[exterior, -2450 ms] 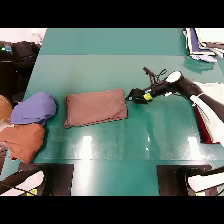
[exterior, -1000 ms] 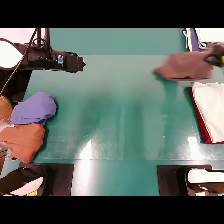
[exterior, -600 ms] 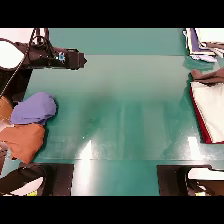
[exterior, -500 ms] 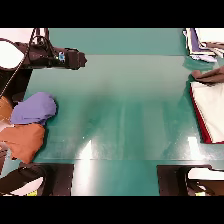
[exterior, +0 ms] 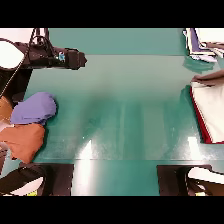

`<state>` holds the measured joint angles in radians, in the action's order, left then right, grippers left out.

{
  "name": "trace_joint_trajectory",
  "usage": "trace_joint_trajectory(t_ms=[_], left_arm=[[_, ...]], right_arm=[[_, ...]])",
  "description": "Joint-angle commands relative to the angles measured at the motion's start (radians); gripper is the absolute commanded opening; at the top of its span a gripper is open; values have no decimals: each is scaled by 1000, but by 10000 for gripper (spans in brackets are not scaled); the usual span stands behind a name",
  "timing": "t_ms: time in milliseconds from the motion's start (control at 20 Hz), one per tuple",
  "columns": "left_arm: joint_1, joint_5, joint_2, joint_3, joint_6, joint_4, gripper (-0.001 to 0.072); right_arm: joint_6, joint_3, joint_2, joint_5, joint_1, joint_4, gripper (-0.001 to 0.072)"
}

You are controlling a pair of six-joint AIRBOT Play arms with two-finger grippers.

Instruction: Fold the shirts.

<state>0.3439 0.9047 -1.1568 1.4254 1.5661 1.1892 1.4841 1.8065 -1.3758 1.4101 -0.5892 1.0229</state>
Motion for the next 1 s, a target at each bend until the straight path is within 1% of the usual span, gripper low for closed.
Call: trace_joint_trajectory(t_ms=[0,200,250,300,350,400,550,650,750,850,950], left_arm=[[0,4,0,0,-3,0,23],[0,4,0,0,-4,1,23],[0,4,0,0,-10,1,23],[0,5,0,0,-27,1,23],[0,5,0,0,-31,1,24],[0,5,0,0,-31,1,24],[0,8,0,0,-31,1,24],[0,12,0,0,-34,1,24],[0,13,0,0,-35,3,24],[0,13,0,0,-39,6,24],[0,27,0,0,-38,6,24]], right_arm=[[0,-172,110,40,-84,10,20],[0,-430,249,76,-183,210,23],[0,-497,280,79,-207,257,44],[0,-557,306,82,-231,298,227],[0,-603,326,82,-252,330,472],[0,-644,343,79,-276,342,647],[1,-676,373,82,-309,309,655],[0,-657,393,56,-267,232,654],[0,-615,408,47,-166,169,654],[0,-581,420,34,-18,115,654],[0,-555,428,8,157,97,654]])
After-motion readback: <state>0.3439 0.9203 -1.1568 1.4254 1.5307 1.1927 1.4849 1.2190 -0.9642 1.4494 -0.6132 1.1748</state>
